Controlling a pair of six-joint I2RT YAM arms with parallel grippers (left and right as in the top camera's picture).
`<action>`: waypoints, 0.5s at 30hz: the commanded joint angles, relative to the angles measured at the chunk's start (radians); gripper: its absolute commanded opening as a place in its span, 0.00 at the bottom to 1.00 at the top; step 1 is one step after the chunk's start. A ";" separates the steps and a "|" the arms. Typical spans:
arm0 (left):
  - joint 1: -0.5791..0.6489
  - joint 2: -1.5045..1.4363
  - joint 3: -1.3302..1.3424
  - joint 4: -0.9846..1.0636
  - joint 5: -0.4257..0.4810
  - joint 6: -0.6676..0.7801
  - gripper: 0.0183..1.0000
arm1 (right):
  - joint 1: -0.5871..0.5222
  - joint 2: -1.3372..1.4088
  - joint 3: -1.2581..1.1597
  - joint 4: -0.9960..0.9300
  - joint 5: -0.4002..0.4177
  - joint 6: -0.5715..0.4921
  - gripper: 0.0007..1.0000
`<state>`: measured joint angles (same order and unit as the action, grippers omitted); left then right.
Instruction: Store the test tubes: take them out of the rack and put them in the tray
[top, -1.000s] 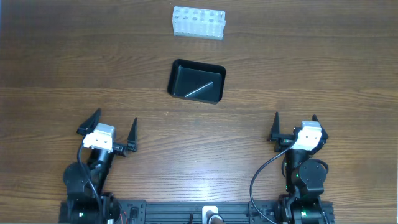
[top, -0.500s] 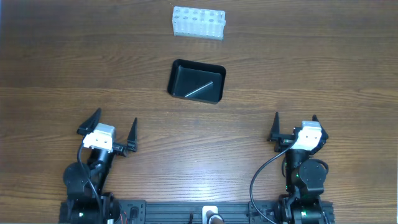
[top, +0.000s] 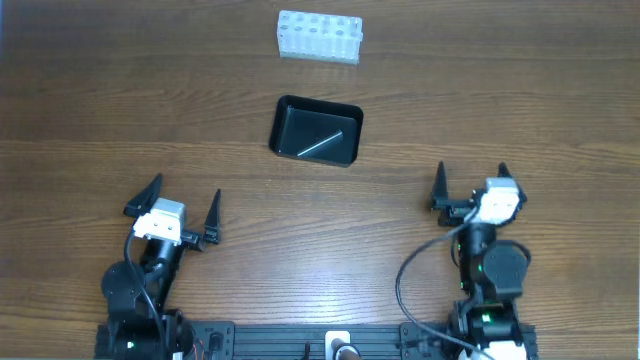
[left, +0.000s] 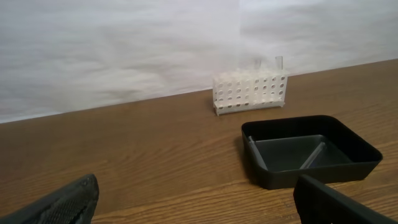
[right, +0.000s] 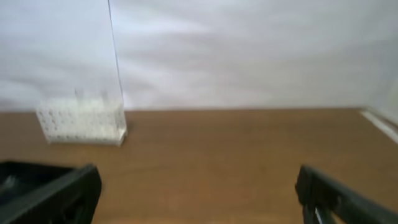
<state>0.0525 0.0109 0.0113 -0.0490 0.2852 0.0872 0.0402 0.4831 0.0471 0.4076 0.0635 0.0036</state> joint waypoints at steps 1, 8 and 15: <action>-0.003 -0.008 -0.005 -0.001 0.010 0.014 1.00 | 0.019 0.235 0.163 0.037 -0.114 0.023 0.99; -0.003 -0.008 -0.005 -0.001 0.010 0.014 1.00 | 0.167 0.641 0.430 0.037 -0.117 0.025 0.97; -0.003 -0.008 -0.005 0.000 0.010 0.014 1.00 | 0.341 1.010 0.726 -0.010 -0.115 0.066 0.95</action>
<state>0.0525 0.0109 0.0113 -0.0490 0.2852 0.0868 0.3210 1.3876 0.6624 0.4183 -0.0311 0.0341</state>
